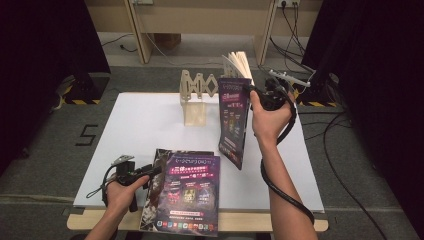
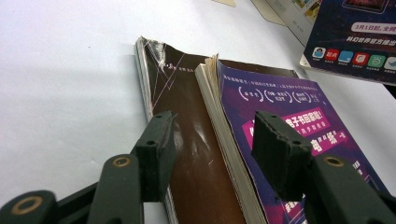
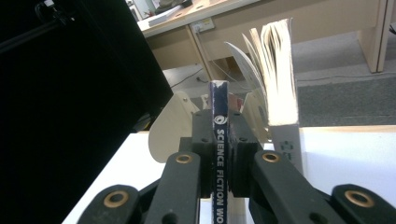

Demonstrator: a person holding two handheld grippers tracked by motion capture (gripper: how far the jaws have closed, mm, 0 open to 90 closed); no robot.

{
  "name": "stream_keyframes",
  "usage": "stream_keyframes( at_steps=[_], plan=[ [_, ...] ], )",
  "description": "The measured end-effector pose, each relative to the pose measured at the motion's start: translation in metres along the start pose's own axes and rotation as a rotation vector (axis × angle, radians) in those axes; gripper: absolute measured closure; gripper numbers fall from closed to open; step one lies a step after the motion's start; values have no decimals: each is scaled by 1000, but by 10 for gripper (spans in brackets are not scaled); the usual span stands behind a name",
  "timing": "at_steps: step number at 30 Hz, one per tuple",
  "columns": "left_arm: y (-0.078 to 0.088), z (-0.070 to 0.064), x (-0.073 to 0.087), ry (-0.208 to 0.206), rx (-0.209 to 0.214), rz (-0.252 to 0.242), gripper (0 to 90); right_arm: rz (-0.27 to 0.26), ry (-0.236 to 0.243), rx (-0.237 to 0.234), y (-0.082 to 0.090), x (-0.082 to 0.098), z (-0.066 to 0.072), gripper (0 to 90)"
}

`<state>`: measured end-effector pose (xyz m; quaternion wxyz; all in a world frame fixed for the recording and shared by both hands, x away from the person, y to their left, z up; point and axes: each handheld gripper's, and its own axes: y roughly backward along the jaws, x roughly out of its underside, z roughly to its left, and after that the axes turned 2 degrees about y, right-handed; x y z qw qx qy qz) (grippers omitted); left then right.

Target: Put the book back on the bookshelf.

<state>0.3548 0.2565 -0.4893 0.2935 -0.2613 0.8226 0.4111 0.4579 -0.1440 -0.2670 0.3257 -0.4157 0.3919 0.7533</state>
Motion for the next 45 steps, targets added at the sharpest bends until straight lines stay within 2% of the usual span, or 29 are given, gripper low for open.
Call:
stream_keyframes(
  at_steps=[20, 29, 45],
  plan=[
    [0, 0, 0, -2, 2, 0, 481, -23, 13, -42, -5, -7, 19, 845],
    [0, 1, -1, -1, -1, -1, 481, -27, 12, -44, -18, -8, 25, 845],
    [0, 2, 0, 1, -1, 4, 481, -52, 15, -19, -44, -11, 28, 844]
  ],
)
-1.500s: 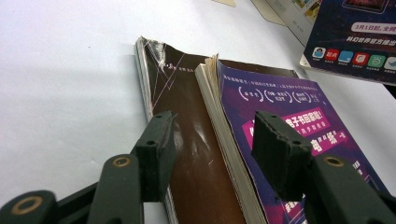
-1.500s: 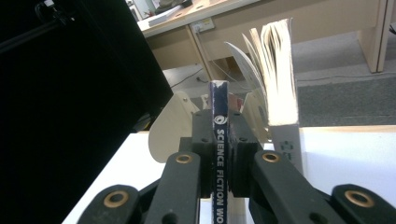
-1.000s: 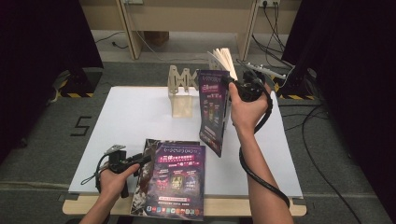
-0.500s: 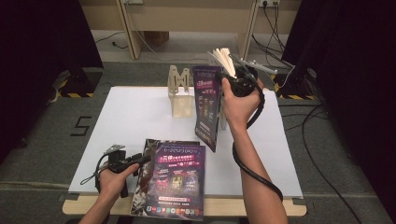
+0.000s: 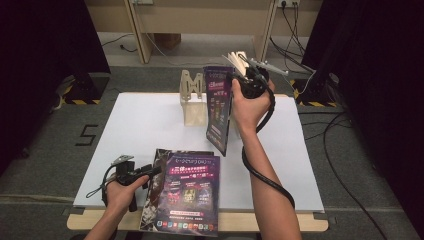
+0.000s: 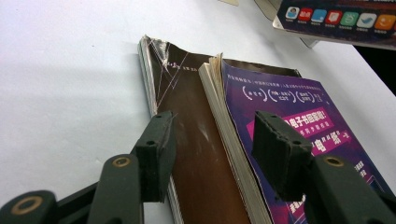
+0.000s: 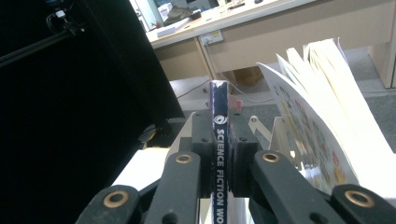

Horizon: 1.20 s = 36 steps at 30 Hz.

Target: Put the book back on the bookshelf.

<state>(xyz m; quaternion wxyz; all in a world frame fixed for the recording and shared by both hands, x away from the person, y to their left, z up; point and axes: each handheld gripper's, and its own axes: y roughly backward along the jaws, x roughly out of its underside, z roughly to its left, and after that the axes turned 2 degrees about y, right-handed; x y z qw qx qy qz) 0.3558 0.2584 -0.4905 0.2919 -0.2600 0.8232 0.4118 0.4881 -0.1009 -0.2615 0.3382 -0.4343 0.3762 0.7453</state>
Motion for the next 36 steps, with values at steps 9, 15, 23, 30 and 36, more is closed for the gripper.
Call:
stream_keyframes(
  at_steps=[9, 15, 23, 30, 36],
  plan=[
    [-1, 1, 0, -2, -2, 1, 481, -18, 16, 18, -15, -2, 2, 844],
    [0, 2, 0, 2, -2, -2, 481, -29, 20, 34, -26, -3, 3, 844],
    [0, 3, 0, 4, -6, -3, 481, -48, 37, 46, -37, -5, 7, 844],
    [0, 3, 0, 0, -3, 2, 481, -77, 56, 70, -48, -5, 7, 844],
    [-1, 3, 1, -3, -2, 1, 481, -62, 133, 107, -53, 7, 11, 842]
  ],
)
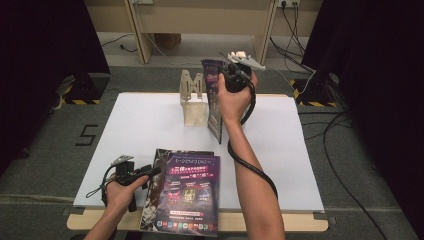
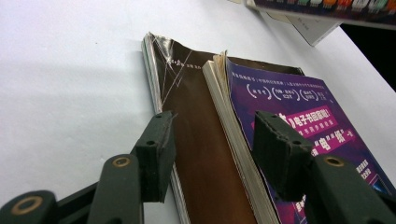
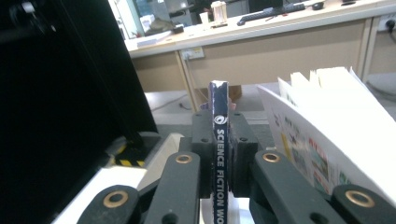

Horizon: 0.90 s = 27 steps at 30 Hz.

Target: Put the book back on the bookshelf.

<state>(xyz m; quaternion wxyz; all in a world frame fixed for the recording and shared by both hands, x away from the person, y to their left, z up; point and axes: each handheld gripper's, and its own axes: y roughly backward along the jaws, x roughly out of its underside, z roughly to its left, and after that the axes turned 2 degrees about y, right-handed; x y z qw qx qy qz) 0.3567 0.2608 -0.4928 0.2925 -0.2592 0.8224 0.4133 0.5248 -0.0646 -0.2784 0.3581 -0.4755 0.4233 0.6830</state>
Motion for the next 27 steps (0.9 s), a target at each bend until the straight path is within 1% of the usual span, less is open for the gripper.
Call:
stream_keyframes(
  at_steps=[3, 6, 10, 11, 15, 16, 17, 19, 20, 22, 27],
  plan=[
    [0, 0, 0, 1, -3, 1, 481, -17, 52, 12, 6, 5, 4, 841],
    [0, 0, 0, 1, -1, 1, 481, -21, 92, 19, 18, 11, 10, 841],
    [0, -1, 1, 1, -1, 0, 481, -34, 122, 20, 37, 23, 15, 838],
    [0, -1, 1, 0, -1, 0, 481, -35, 138, 25, 41, 26, 15, 837],
    [0, -1, 0, 0, 0, -1, 481, -16, 151, 35, 57, 36, 15, 831],
    [0, -2, 0, 0, 0, 1, 481, -11, 150, 35, 60, 38, 13, 829],
    [0, -2, 0, 0, 1, 2, 481, -2, 139, 36, 64, 40, 11, 829],
    [-1, -2, 1, -2, 3, 3, 481, 3, 139, 48, 68, 43, 8, 828],
    [-1, -2, 1, -2, 1, 2, 481, 6, 131, 41, 70, 44, 6, 828],
    [-1, -3, 1, -2, 1, 2, 481, 10, 138, 39, 75, 46, 4, 828],
    [-1, -3, 1, -1, 2, 2, 480, 33, 131, 30, 82, 49, 0, 820]
  ],
)
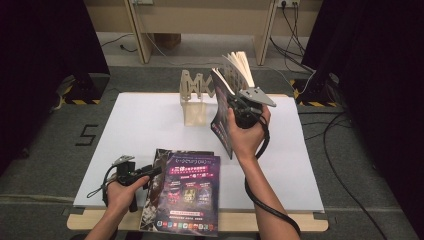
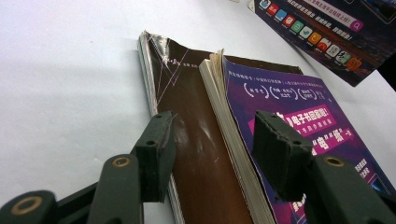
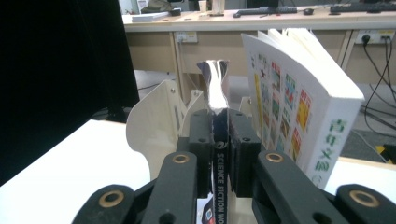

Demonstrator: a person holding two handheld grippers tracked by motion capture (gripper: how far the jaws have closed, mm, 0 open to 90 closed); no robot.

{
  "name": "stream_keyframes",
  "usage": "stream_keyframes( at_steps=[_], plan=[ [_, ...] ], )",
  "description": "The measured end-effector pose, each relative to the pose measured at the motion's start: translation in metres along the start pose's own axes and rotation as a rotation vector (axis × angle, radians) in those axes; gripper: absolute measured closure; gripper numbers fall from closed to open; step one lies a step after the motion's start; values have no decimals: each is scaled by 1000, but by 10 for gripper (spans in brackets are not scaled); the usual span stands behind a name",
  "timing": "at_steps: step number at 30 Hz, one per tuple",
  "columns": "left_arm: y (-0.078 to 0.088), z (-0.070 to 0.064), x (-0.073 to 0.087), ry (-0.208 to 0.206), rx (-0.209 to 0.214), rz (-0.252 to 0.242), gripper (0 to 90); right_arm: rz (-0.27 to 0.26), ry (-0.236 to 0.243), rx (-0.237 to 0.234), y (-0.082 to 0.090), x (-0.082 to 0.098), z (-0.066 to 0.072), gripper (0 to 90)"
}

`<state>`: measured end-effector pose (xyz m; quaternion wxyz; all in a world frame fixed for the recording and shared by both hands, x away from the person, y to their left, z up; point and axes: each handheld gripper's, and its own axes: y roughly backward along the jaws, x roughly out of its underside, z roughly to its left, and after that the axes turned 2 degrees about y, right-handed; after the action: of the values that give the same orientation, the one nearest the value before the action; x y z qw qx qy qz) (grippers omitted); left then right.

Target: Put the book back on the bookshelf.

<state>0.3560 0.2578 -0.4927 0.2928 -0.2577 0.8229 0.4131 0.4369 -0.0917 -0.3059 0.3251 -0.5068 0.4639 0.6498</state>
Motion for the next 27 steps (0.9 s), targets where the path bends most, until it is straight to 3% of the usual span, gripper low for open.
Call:
stream_keyframes(
  at_steps=[9, 15, 27],
  plan=[
    [0, -1, 1, -3, 1, 1, 480, 56, -33, 1, 6, 3, -8, 787],
    [0, -1, 0, -2, 0, 1, 480, 128, -50, -9, 0, 0, -15, 750],
    [-1, -2, 1, -4, 4, 5, 480, 226, -38, -35, -12, -9, -23, 768]
  ],
)
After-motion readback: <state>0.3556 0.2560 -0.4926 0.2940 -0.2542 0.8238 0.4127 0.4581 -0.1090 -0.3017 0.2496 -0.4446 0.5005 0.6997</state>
